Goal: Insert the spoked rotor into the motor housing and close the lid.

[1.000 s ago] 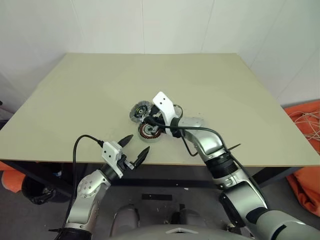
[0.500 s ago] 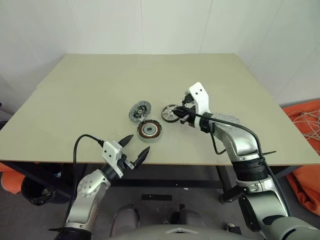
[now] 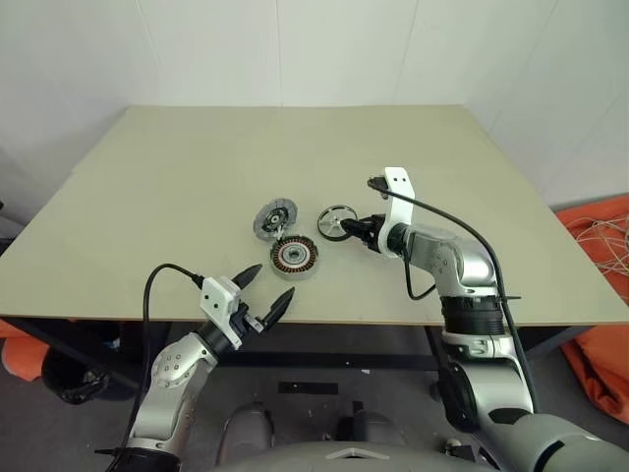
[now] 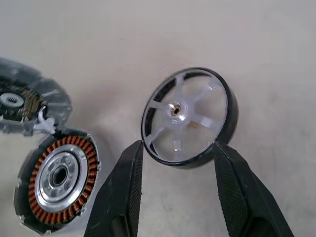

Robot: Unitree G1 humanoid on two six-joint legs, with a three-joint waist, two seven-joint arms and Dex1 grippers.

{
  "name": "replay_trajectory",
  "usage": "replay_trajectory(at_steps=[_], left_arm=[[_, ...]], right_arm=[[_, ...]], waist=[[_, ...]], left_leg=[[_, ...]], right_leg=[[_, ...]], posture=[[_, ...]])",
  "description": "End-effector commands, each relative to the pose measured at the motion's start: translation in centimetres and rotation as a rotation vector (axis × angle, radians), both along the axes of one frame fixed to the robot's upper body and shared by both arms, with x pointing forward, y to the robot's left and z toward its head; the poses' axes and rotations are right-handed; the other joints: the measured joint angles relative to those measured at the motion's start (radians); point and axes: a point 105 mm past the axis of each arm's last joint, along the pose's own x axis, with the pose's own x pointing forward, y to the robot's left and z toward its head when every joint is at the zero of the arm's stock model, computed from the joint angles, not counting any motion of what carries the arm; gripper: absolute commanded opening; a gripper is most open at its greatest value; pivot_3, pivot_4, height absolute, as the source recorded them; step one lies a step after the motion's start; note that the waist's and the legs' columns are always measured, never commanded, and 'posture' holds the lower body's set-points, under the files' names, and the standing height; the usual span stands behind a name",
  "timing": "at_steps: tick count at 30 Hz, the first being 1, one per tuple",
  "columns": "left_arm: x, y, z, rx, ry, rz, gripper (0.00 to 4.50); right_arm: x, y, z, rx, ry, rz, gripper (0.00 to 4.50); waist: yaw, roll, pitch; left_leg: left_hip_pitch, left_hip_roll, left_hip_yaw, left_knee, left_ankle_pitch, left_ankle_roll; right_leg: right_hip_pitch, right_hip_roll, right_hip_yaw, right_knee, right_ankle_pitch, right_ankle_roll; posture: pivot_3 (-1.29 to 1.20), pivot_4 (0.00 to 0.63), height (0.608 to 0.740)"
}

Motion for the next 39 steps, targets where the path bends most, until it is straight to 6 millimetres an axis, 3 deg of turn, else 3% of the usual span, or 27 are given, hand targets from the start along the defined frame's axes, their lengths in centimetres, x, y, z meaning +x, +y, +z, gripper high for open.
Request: replay_trajectory(at_steps=[1, 13, 17, 20, 21, 29, 39], left_arm=[[0.2, 0.0, 1.3, -0.017, -0.047, -0.002, 4.50], [0.4, -0.1, 1.4, -0.024, -0.048, -0.002, 4.50], [0.4, -0.1, 1.5, -0.021, -0.048, -0.003, 4.50], [0.4, 0.0, 1.5, -0.019, -0.048, -0.004, 4.50], [0.4, 0.0, 1.5, -0.019, -0.048, -0.005, 4.50], [0.5, -0.1, 1.6, -0.016, -0.048, -0.012, 4.50], [0.5, -0.2, 1.5, -0.017, -0.045, -0.016, 4.50]], right_arm=[[0.5, -0.4, 1.0, 0.047, 0.024, -0.044, 2.49], [1.0, -1.2, 1.0, 0.128, 0.079, -0.110, 2.49], [1.1, -0.9, 1.0, 0.175, 0.091, -0.118, 3.26], [1.2, -0.8, 1.1, 0.189, 0.095, -0.128, 4.34], [1.3, -0.8, 1.1, 0.191, 0.097, -0.129, 4.48], [1.5, -0.6, 0.5, 0.266, 0.159, -0.168, 4.48], [1.2, 1.3, -0.3, 0.412, 0.255, -0.139, 4.48]], waist=[[0.001, 0.000, 0.000], [0.001, 0.000, 0.000], [0.001, 0.000, 0.000], [0.001, 0.000, 0.000], [0.001, 0.000, 0.000], [0.001, 0.001, 0.000], [0.001, 0.001, 0.000]], left_leg=[[0.000, 0.000, 0.000, 0.000, 0.000, 0.000], [0.000, 0.000, 0.000, 0.000, 0.001, -0.001], [-0.001, 0.000, 0.000, 0.000, 0.001, -0.001], [-0.001, 0.000, 0.000, 0.000, 0.001, -0.001], [-0.001, 0.000, 0.000, 0.000, 0.001, -0.001], [0.000, 0.000, 0.000, 0.000, 0.001, -0.001], [-0.001, 0.000, 0.000, 0.000, 0.001, -0.001]], right_leg=[[0.000, 0.000, 0.000, 0.000, 0.000, 0.000], [0.000, 0.000, 0.000, 0.000, 0.000, 0.000], [-0.001, 0.000, 0.000, 0.000, 0.000, 0.000], [-0.001, 0.000, 0.000, 0.000, 0.000, 0.000], [-0.001, 0.000, 0.000, 0.000, 0.000, 0.000], [-0.001, 0.000, 0.000, 0.000, 0.000, 0.000], [-0.001, 0.000, 0.000, 0.000, 0.000, 0.000]], posture=[[0.00, 0.000, 0.740], [0.00, 0.000, 0.740], [0.00, 0.000, 0.740], [0.00, 0.000, 0.740], [0.00, 0.000, 0.740], [0.00, 0.000, 0.740], [0.00, 0.000, 0.740]])
